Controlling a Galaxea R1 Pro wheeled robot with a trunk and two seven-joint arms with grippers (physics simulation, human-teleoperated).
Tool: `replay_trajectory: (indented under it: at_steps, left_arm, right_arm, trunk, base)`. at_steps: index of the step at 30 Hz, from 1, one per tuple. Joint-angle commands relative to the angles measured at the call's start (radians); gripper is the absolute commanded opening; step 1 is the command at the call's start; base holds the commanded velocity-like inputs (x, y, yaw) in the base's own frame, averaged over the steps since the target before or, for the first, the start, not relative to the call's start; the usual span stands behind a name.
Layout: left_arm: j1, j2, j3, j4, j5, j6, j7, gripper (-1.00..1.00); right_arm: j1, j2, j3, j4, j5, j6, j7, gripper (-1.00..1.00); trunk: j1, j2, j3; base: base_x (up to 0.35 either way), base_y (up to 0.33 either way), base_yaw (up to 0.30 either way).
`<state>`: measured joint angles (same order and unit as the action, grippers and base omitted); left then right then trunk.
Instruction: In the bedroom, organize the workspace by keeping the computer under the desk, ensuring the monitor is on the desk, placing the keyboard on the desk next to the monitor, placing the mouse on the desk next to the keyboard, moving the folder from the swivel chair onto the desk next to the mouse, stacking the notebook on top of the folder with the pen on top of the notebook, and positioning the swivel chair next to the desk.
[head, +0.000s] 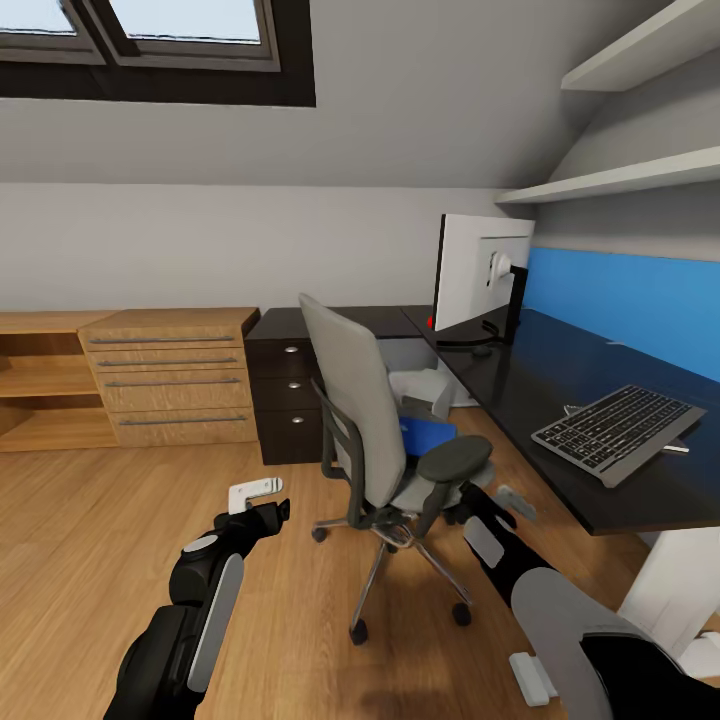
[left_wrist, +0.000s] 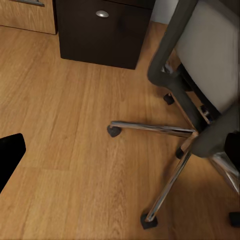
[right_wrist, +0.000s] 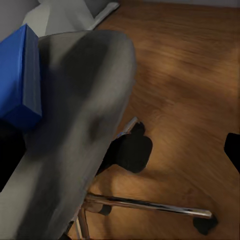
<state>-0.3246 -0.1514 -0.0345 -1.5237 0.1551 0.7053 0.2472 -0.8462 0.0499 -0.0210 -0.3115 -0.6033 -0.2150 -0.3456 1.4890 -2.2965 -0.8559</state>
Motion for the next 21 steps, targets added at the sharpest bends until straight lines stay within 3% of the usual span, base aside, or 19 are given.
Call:
replay_trajectory:
  at_steps: [1, 9, 14, 16, 21]
  left_arm:
    - [-0.001, 0.0, -0.001, -0.001, 0.011, 0.003, 0.009, 1.0]
    - [-0.001, 0.0, 0.006, -0.001, 0.011, 0.003, 0.009, 1.0]
    - [-0.001, 0.0, 0.079, -0.004, 0.011, 0.003, 0.009, 1.0]
    - [-0.001, 0.0, 0.103, -0.006, 0.011, 0.003, 0.008, 1.0]
    - [-0.001, -0.001, 0.113, -0.007, 0.011, 0.003, 0.008, 1.0]
  right_arm:
    - [-0.001, 0.003, -0.002, 0.0, 0.0, -0.005, -0.001, 1.0]
    - [-0.001, 0.026, -0.002, 0.001, 0.079, -0.004, -0.003, 1.0]
    - [-0.001, 0.058, -0.002, 0.003, 0.166, -0.004, -0.003, 1.0]
    - [-0.001, 0.065, -0.002, 0.003, 0.176, -0.004, -0.001, 1.0]
    - [-0.001, 0.07, -0.007, 0.006, 0.176, -0.006, 0.043, 1.0]
  trunk:
    - [0.0, 0.0, -0.001]
    - [0.0, 0.0, -0.001]
    - [0.0, 0.0, -0.001]
    - [0.0, 0.0, -0.001]
    - [0.0, 0.0, -0.001]
  base:
    - [0.0, 0.0, 0.0]
    - [0.0, 0.0, 0.0]
    - [0.0, 0.0, 0.0]
    - [0.0, 0.0, 0.0]
    - [0.0, 0.0, 0.0]
